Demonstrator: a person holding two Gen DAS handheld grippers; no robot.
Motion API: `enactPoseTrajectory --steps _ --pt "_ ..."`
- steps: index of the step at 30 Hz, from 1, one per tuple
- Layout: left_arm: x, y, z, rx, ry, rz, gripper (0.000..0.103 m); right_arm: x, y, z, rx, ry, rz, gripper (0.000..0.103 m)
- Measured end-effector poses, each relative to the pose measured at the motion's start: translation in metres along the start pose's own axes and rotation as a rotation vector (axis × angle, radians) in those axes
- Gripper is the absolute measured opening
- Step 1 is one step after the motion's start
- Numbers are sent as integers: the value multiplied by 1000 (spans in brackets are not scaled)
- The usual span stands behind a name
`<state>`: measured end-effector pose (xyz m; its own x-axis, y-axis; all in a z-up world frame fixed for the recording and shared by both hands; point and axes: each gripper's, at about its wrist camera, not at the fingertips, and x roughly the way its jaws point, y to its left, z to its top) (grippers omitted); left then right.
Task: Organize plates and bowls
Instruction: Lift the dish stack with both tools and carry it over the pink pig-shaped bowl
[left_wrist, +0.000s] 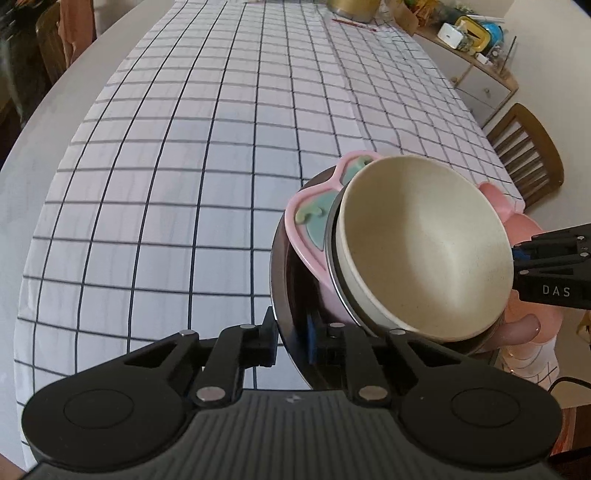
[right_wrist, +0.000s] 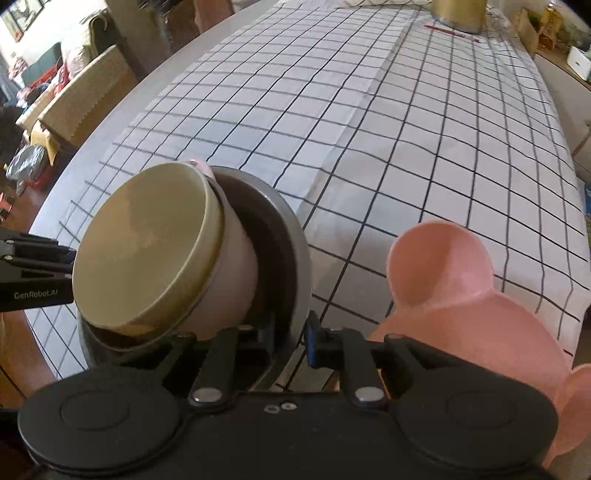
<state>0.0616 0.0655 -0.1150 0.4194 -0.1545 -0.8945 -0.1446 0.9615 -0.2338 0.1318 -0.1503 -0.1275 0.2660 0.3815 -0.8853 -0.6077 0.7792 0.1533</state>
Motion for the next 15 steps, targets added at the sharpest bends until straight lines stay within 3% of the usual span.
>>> enactPoseTrajectory --steps 15 --pt "-24 -62 37 185 9 -67 14 -62 -29 -19 207 -72 -71 15"
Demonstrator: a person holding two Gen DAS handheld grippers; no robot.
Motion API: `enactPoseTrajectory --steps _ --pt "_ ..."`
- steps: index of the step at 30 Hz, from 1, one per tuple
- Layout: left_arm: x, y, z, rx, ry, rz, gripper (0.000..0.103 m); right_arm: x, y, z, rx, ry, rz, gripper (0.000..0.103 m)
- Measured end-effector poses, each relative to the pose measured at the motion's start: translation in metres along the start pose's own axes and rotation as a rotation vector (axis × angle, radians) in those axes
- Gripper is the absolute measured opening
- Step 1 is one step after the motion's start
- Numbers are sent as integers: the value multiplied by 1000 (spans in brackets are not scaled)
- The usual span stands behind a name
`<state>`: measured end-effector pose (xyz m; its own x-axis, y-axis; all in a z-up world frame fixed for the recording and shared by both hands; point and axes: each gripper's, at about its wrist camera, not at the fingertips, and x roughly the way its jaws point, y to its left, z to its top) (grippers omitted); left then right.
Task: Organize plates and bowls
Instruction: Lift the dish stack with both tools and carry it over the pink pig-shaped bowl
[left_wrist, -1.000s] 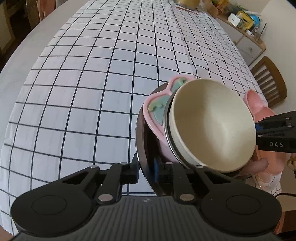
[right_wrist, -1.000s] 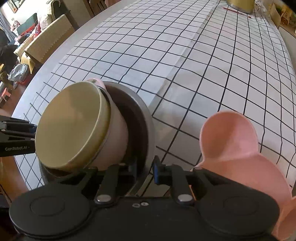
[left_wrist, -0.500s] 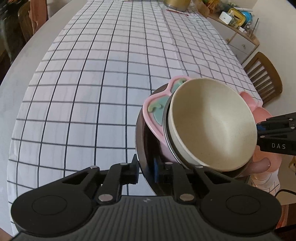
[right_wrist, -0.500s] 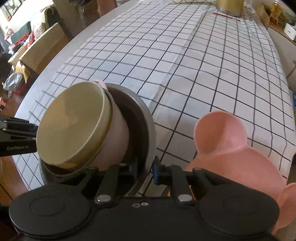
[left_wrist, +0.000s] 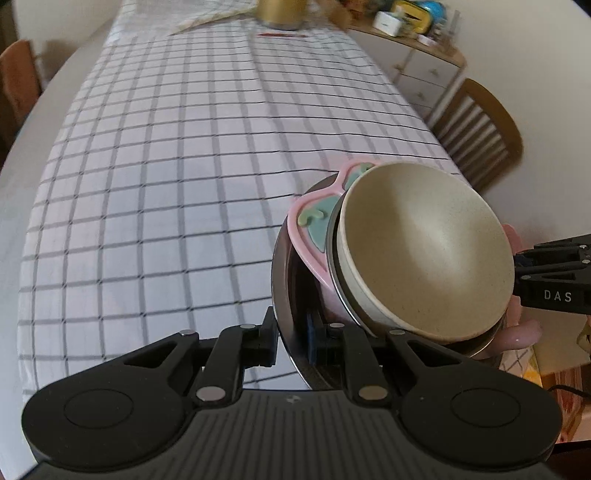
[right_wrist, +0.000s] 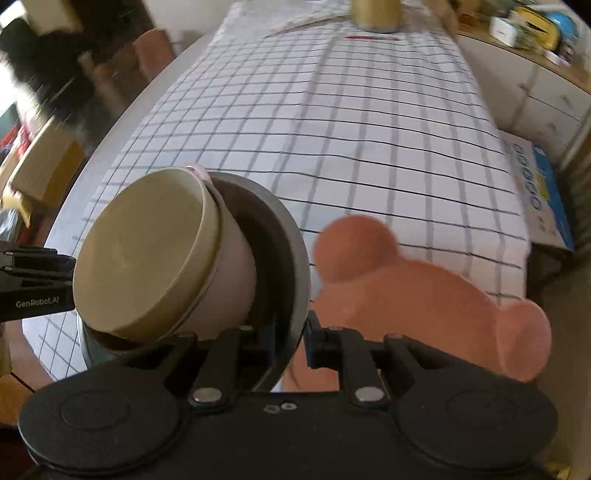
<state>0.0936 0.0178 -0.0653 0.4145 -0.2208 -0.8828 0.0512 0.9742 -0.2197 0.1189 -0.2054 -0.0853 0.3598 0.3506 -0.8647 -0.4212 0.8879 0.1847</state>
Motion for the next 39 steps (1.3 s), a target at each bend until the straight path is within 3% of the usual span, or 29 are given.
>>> enactPoseTrajectory --steps 22,39 --pt "64 -136 55 374 56 -125 14 -45 -103 -85 373 -64 -155 15" --pt "97 -144 58 417 52 -111 14 -24 -121 -94 408 -70 -180 16"
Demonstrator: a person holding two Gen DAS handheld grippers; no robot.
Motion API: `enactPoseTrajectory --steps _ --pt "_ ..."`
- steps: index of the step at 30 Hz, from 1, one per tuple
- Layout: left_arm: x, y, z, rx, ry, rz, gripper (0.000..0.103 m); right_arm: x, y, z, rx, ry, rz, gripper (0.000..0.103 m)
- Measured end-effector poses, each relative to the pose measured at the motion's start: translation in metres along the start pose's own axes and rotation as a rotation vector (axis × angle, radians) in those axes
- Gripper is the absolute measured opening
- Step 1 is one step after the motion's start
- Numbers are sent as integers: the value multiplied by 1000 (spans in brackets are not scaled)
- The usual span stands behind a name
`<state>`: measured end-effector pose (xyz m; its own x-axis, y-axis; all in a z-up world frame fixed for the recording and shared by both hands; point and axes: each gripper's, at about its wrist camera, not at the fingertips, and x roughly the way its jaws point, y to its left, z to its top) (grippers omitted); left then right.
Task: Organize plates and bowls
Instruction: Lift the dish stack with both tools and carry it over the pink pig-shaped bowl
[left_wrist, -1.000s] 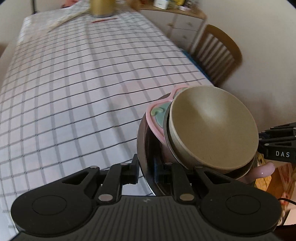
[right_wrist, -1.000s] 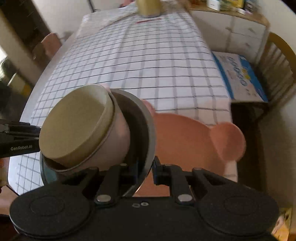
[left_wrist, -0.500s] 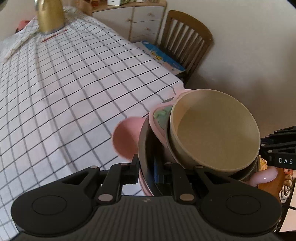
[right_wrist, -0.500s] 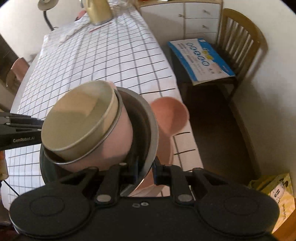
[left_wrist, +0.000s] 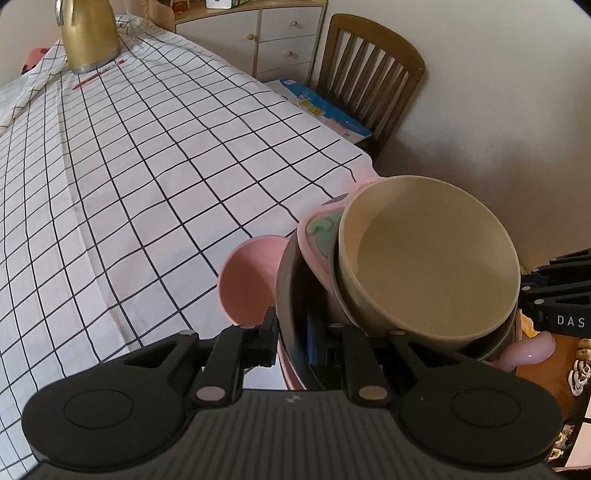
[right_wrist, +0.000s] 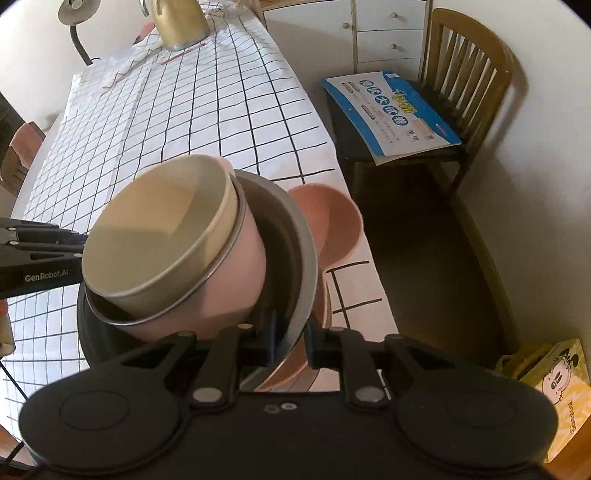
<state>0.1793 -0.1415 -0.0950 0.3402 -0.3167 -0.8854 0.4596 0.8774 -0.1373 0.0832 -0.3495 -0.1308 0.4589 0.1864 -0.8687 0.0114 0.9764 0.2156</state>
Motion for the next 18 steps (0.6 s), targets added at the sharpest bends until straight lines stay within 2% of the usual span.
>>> enactPoseTrajectory --steps 18 --pt "3 -4 -5 8 -18 29 14 12 -1 2 -9 22 0 18"
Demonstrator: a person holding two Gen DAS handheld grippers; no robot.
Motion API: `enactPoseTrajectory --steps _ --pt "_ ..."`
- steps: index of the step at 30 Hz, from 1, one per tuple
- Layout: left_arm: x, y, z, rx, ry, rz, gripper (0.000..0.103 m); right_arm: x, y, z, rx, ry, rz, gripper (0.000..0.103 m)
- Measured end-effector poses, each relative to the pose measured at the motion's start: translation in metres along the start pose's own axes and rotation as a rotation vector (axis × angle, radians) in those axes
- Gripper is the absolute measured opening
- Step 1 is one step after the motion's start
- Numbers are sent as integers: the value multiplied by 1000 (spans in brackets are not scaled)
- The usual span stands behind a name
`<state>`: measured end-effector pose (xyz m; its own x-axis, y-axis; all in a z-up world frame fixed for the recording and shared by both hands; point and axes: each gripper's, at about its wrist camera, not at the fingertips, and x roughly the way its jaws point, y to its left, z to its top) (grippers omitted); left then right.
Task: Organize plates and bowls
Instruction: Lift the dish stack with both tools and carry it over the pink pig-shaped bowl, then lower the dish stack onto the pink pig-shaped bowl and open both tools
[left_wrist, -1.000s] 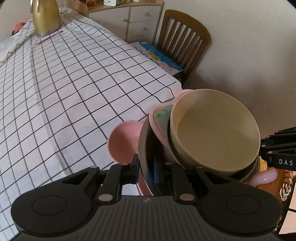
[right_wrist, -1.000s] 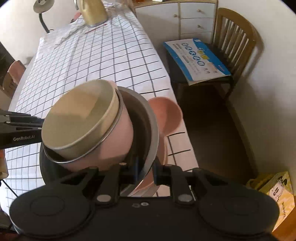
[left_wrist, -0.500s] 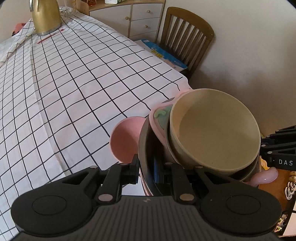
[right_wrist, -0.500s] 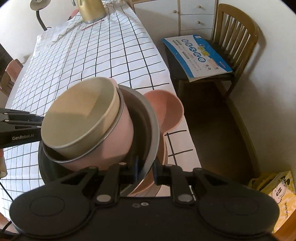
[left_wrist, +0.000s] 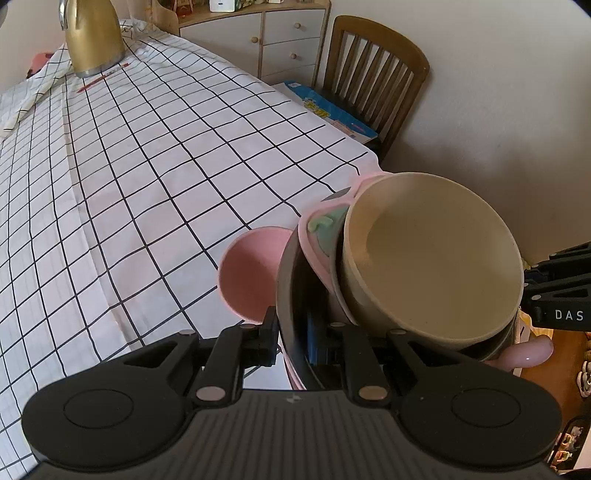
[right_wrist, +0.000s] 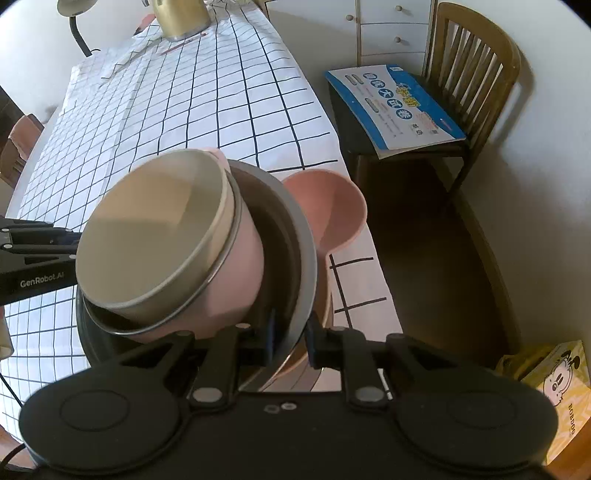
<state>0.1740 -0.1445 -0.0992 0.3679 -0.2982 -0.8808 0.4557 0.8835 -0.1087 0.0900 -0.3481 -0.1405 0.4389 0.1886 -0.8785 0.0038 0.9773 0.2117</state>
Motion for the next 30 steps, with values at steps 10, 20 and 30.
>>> enactPoseTrajectory --steps 10,20,30 --pt "-2 -5 -1 13 -1 23 14 -4 -1 2 -18 -20 -13 26" --pt "-18 0 -8 -52 -41 60 49 -17 -5 1 -50 -50 10 34" --pt "-54 -9 -25 -161 -126 151 58 -41 -7 -5 -153 -117 64 56"
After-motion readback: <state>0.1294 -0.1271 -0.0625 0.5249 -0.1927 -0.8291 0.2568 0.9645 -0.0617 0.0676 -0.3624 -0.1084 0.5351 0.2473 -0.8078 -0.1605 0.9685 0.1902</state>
